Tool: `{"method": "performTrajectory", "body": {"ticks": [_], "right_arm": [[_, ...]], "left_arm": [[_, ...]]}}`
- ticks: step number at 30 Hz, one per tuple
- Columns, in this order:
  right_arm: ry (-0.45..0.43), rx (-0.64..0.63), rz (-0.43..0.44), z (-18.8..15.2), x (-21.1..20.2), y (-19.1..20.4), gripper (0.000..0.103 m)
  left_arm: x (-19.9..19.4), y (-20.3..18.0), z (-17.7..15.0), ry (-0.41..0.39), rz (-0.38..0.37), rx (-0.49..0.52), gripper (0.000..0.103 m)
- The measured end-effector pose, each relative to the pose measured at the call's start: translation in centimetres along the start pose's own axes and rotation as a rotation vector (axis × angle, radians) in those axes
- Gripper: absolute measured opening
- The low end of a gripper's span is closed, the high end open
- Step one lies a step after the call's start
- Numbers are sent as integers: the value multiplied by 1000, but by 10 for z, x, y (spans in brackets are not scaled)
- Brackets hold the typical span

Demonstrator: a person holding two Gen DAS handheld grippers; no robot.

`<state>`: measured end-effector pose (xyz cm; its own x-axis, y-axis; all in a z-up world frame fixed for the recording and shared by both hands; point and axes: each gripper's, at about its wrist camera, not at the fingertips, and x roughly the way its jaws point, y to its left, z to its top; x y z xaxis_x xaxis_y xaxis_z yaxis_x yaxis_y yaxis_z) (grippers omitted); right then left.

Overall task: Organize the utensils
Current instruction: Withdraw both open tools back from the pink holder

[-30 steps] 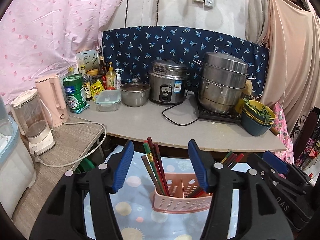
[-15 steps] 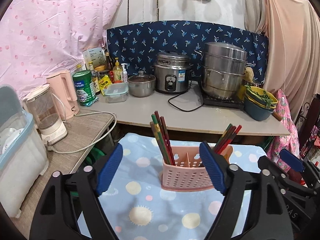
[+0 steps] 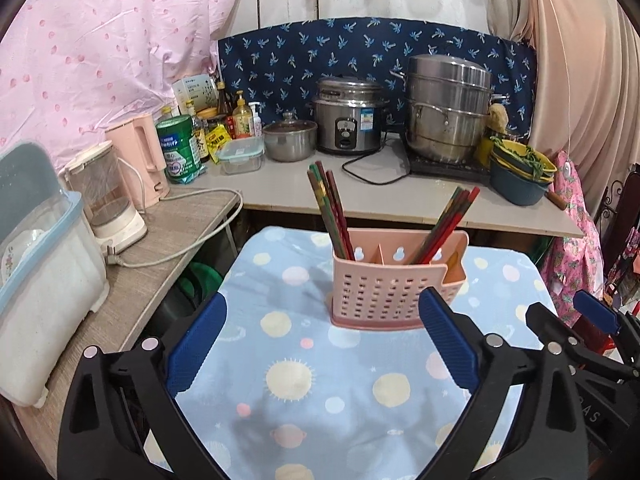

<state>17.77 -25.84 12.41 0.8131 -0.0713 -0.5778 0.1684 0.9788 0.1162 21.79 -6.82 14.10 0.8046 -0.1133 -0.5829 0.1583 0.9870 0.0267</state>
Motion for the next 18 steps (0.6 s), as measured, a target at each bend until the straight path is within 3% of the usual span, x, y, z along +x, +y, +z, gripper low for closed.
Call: {"method": "performTrajectory", "body": {"ticks": [6,12,18], "right_arm": [[38,10,-16,-17,1,-6,74],[56,2,-18,-34,1,-5,84],[78,6,-19,-47,3,-5,86]], "left_arm": [[5,3,-21,48,6,-10,93],[8,5,-36,82,12,-7,93],[11,8,-47,105,14,-9,93]]}}
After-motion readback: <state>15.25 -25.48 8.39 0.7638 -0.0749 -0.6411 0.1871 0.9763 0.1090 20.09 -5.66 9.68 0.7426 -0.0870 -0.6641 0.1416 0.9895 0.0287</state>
